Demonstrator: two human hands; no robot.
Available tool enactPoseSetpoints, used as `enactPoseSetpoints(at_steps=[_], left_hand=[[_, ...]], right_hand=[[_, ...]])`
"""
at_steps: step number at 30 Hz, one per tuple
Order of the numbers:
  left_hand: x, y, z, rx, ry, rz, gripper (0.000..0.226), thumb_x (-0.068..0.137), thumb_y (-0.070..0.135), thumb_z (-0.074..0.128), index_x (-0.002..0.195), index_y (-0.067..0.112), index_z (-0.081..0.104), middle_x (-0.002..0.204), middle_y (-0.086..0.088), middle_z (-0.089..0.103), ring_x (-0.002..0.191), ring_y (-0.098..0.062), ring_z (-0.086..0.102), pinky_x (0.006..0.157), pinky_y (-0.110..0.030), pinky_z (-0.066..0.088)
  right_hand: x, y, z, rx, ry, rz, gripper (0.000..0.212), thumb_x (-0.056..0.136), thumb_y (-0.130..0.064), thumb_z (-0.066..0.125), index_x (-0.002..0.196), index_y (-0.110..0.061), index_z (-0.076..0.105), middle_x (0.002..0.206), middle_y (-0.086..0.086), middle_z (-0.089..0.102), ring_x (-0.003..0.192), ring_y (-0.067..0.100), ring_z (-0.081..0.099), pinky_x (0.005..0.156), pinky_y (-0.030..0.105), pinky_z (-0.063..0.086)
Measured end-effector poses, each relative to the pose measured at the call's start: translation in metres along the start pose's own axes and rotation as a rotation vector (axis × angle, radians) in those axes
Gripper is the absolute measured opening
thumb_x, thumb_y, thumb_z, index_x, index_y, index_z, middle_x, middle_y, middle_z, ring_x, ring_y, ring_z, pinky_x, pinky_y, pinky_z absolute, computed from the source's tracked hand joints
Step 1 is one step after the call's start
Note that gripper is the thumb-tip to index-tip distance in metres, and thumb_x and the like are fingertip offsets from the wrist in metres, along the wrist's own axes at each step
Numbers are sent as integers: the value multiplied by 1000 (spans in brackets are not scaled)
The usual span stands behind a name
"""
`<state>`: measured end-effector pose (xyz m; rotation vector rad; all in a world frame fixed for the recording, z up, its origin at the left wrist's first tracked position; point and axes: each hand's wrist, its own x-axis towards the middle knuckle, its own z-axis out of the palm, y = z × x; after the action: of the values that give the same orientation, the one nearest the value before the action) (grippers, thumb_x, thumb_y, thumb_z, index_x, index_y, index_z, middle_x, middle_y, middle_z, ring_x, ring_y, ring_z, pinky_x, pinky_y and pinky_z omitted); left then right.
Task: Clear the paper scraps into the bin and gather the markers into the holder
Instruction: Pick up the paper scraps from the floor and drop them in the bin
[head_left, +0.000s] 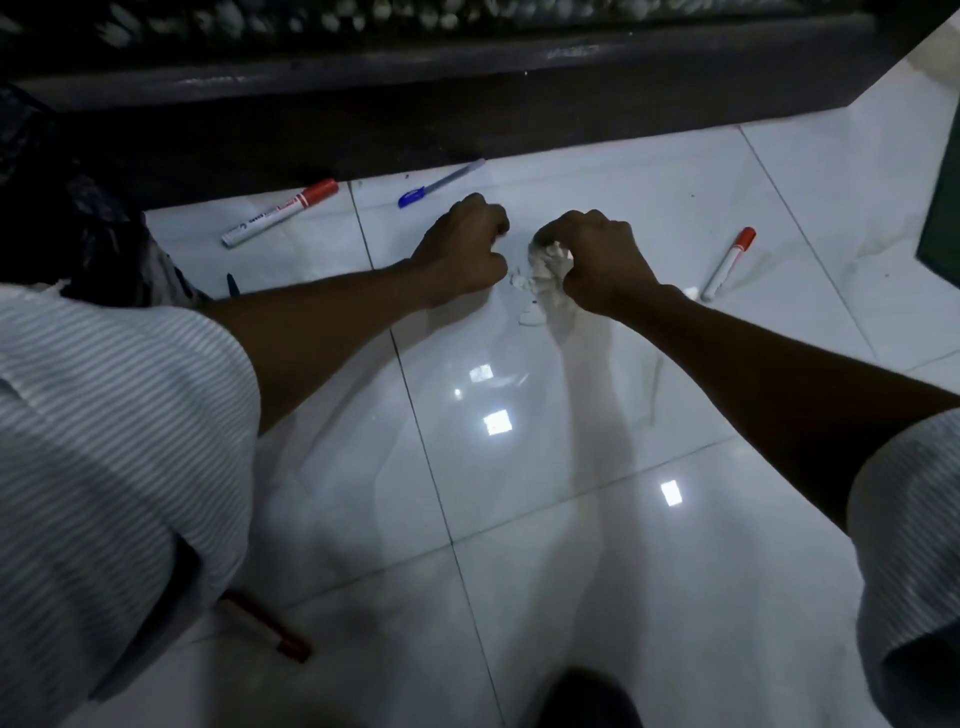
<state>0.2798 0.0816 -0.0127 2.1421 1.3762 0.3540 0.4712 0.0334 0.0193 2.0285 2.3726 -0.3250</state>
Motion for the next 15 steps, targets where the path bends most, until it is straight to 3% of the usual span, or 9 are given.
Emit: enactPoseSetpoints(at_steps=[2,5,8,11,15], left_hand=[[-6,7,0,10,-61,-12,52,82,17,78,131,9,63,121,-11,59,97,-21,59,86,-31,53],[-12,14,0,45,-183,7,66,78,28,81,137,10,58,127,-13,56,107,-27,62,89,-36,54],[-17,18,-1,114,-289,40,91,68,45,89,143,13,51,133,-12,50,114,-29,59,92,-40,56],[-20,23,-1,187,-348,63,115,56,59,94,149,15,42,141,-11,45,122,-27,53,101,-44,53],[-19,25,5,165,-310,87,114,52,58,96,144,14,46,139,-13,46,122,-29,52,98,-38,50]], right_hand=[[-19,-1,4,47,-9,3,54,74,0,63,124,-20,67,126,4,65,116,30,58,95,48,47],[-41,0,3,123,63,34,41,77,-4,60,116,-14,66,121,11,64,112,35,57,90,51,51],[-50,11,-4,133,83,205,56,76,-1,59,130,-12,58,132,18,53,124,39,49,96,53,49],[-54,24,-7,100,-72,341,66,78,-13,66,142,-14,50,136,19,46,129,38,45,99,52,51],[-59,22,-5,217,-158,358,78,68,-31,66,143,-19,50,130,17,48,123,35,51,98,45,52]])
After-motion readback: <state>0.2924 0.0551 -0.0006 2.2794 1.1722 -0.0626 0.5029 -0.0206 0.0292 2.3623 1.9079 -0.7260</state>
